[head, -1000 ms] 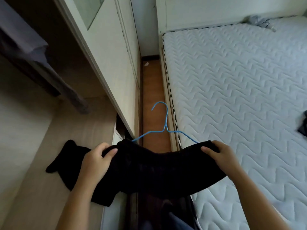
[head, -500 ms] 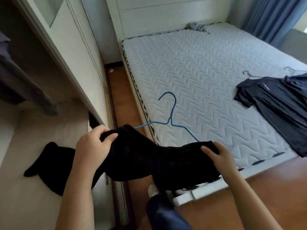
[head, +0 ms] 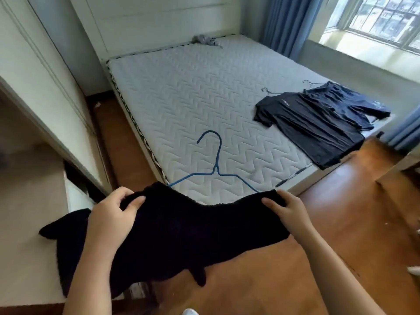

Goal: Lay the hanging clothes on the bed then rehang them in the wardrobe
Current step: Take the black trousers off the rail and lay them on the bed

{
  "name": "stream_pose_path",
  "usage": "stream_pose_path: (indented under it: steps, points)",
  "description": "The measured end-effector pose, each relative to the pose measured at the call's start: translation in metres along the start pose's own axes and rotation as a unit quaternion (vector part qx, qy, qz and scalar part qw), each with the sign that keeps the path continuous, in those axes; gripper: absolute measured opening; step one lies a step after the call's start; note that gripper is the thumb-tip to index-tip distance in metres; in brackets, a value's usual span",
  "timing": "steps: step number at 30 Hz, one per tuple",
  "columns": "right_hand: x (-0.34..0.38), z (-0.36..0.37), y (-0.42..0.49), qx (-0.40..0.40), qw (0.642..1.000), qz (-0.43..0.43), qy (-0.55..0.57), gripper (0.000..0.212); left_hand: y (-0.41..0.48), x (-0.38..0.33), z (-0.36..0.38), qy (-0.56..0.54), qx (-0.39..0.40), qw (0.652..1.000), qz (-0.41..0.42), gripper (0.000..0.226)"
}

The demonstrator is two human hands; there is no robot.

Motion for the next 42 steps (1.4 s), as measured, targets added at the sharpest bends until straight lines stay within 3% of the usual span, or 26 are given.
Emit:
stream_pose_path:
  steps: [8, 13, 18, 23, 29, 35, 39, 42]
  points:
    - [-0.069, -0.193, -0.074, -0.131, 0.991, 0.012, 0.008, 0.008, -0.065, -0.156, 0.099, -0.057, 0.081, 0.991, 0.088, 0.008]
    - [-0.124, -0.333, -0.12, -0.212, 0.977, 0.038, 0.0, 0.012, -0.135, -0.259, 0.182, -0.135, 0.147, 0.972, 0.125, 0.025]
    - [-0.136, -0.426, -0.126, -0.23, 0.973, 0.017, -0.021, 0.024, -0.173, -0.324, 0.234, -0.167, 0.192, 0.958, 0.136, 0.008]
    - [-0.135, -0.463, -0.079, -0.193, 0.98, -0.008, -0.043, 0.024, -0.16, -0.356, 0.256, -0.203, 0.191, 0.951, 0.13, 0.012]
    - [-0.161, -0.488, 0.019, -0.155, 0.981, 0.01, -0.12, 0.01, -0.099, -0.398, 0.316, -0.199, 0.178, 0.956, 0.119, 0.013]
    - [-0.148, -0.512, 0.138, -0.098, 0.97, -0.003, -0.222, 0.016, -0.031, -0.425, 0.369, -0.203, 0.162, 0.963, 0.071, 0.01]
    - [-0.133, -0.504, 0.211, -0.049, 0.968, -0.061, -0.237, 0.013, 0.01, -0.43, 0.379, -0.197, 0.13, 0.971, 0.04, 0.008]
    - [-0.126, -0.493, 0.257, -0.008, 0.973, -0.094, -0.21, 0.017, 0.027, -0.436, 0.379, -0.182, 0.107, 0.977, 0.02, 0.019]
Point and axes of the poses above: each hand's wrist, its own y-axis towards the middle knuckle, its own z-axis out of the palm, x = y × z, the point moved 6 cm from there along y, towards the middle knuckle, and after that the axes turned 7 degrees about y, right-handed, at the moved point
